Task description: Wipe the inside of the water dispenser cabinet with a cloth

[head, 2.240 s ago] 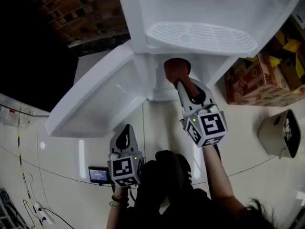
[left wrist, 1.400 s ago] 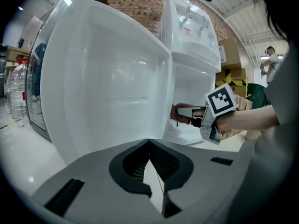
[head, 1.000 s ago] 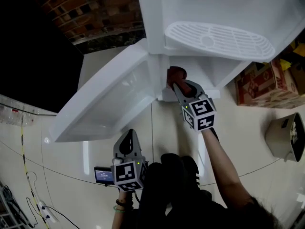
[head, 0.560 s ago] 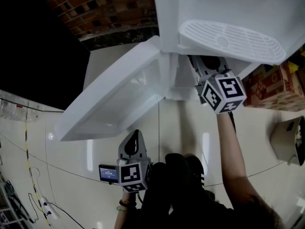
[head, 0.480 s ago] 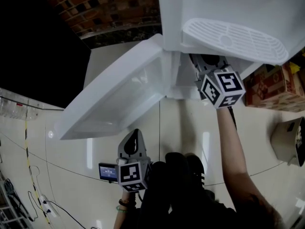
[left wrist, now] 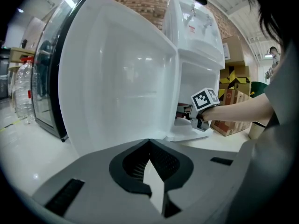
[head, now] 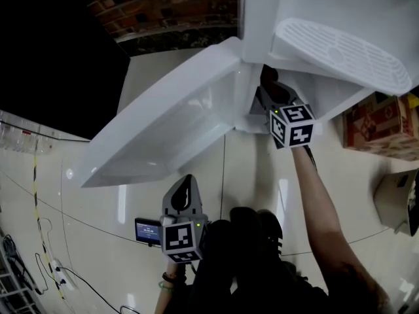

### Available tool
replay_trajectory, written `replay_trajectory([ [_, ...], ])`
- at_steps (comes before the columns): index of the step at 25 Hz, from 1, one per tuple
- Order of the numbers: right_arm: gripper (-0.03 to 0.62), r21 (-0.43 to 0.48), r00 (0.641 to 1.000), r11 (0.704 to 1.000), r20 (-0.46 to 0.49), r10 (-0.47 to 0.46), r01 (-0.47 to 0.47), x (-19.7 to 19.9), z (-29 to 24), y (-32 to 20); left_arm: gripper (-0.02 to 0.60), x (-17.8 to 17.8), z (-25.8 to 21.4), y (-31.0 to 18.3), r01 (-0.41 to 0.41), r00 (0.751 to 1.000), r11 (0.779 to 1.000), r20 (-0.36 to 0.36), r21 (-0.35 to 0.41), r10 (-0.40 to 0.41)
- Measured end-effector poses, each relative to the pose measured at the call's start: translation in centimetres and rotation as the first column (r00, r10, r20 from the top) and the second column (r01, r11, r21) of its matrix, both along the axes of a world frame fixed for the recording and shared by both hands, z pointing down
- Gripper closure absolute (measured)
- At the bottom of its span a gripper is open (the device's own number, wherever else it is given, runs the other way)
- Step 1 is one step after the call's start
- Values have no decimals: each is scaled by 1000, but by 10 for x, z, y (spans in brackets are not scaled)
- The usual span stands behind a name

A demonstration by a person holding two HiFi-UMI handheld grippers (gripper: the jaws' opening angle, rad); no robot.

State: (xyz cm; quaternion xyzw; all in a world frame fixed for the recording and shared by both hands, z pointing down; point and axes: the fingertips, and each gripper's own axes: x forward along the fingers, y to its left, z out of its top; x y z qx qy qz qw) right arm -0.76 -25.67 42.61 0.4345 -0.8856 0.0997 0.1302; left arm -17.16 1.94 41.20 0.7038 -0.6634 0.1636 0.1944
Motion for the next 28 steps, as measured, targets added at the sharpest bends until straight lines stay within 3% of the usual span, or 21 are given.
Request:
replay_trajectory([
  [4,519,-38,1000,999,-20,-16,15,-3,19,10,578,2,3,-2,-2,1000,1000,-4,-4,2],
  [7,519,-9,998,999,-49,-31,30,-1,13,9,578,4,3,-2,-9,1000,1000,-7,-7,9],
  [11,519,151,1000,988,-12,12,-10,12,-49,-4,578,6,2,-4,-15,1000,1000,-7,-3,15],
  [15,519,324,991,939,94,92,-118,36,-128,-17,578,7,5,-5,-17,1000,1000,-6,-6,17],
  [18,519,371,982,914,147,117,-164,45,-158,-27,578,4,7,-3,-12,1000,1000,-6,-19,12],
  [22,519,322,981,934,160,105,-153,41,-144,-40,578,3,5,-4,-9,1000,1000,0,-16,9],
  [28,519,131,997,989,-7,75,-73,26,-39,-31,578,-1,2,-6,3,1000,1000,6,-8,-3],
])
